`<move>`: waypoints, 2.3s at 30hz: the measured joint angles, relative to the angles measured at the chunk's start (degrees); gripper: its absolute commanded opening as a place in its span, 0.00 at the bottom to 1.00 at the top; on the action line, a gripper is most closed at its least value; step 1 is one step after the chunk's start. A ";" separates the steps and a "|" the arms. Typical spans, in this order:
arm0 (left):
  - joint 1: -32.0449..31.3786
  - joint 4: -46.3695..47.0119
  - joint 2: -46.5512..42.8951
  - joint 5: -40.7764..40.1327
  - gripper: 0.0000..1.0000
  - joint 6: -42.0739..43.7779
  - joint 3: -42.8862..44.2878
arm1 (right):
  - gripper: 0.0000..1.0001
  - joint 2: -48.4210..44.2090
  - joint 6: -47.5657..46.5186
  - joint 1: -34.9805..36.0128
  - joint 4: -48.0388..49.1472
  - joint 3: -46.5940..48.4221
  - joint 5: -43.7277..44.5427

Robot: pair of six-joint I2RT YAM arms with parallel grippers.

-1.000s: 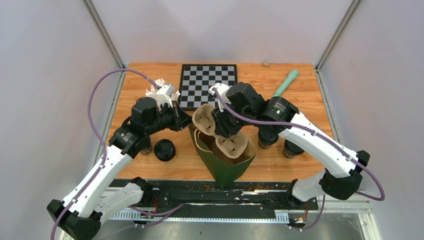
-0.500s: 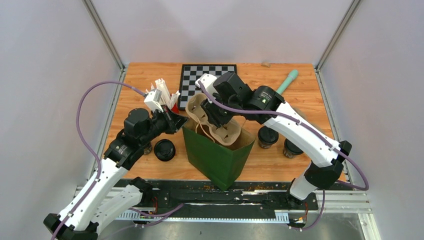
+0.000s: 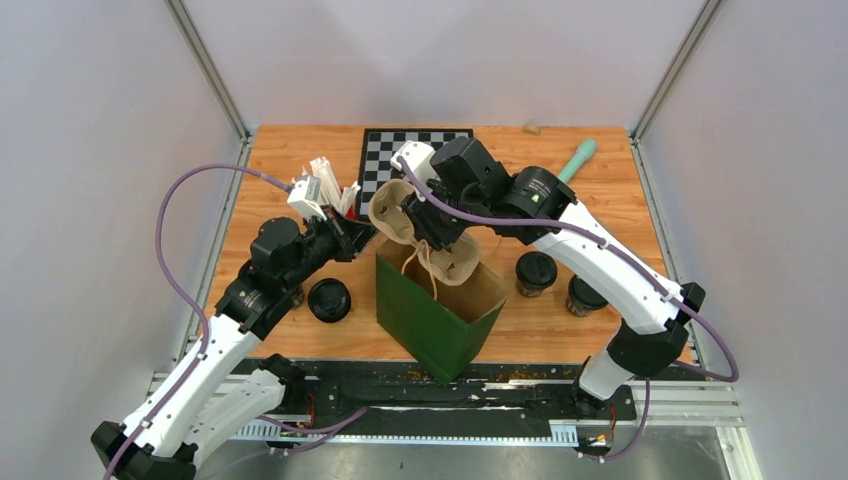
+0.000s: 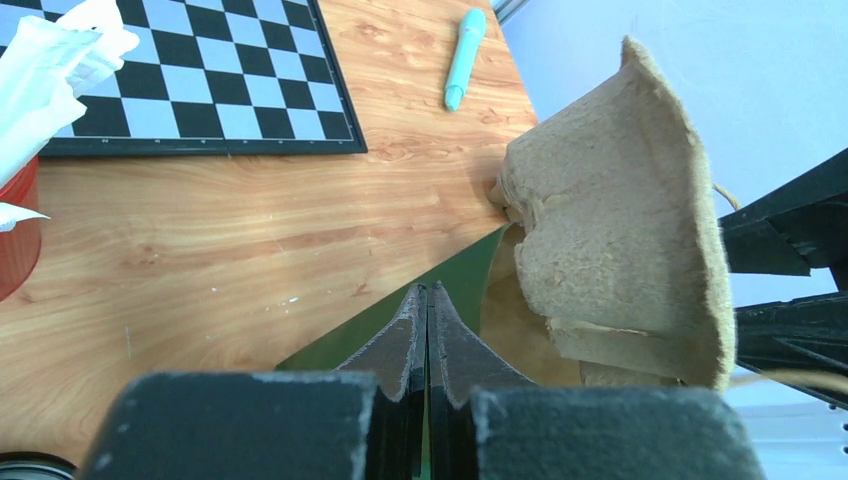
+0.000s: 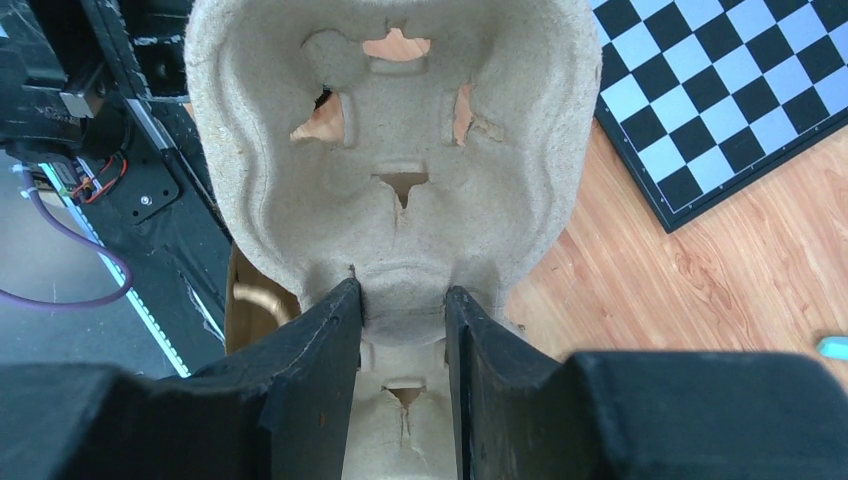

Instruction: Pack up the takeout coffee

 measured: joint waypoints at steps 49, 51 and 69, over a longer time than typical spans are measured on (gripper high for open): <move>1.14 -17.35 16.31 12.33 0.50 17.25 24.30 | 0.34 -20.63 14.71 0.00 16.26 -23.39 4.70; 1.14 -17.38 18.25 13.97 0.51 18.43 25.09 | 0.34 -21.66 14.88 0.00 17.46 -25.05 4.74; 1.14 -15.13 29.99 31.39 0.58 26.21 27.43 | 0.34 -27.15 15.69 0.00 23.45 -28.98 3.87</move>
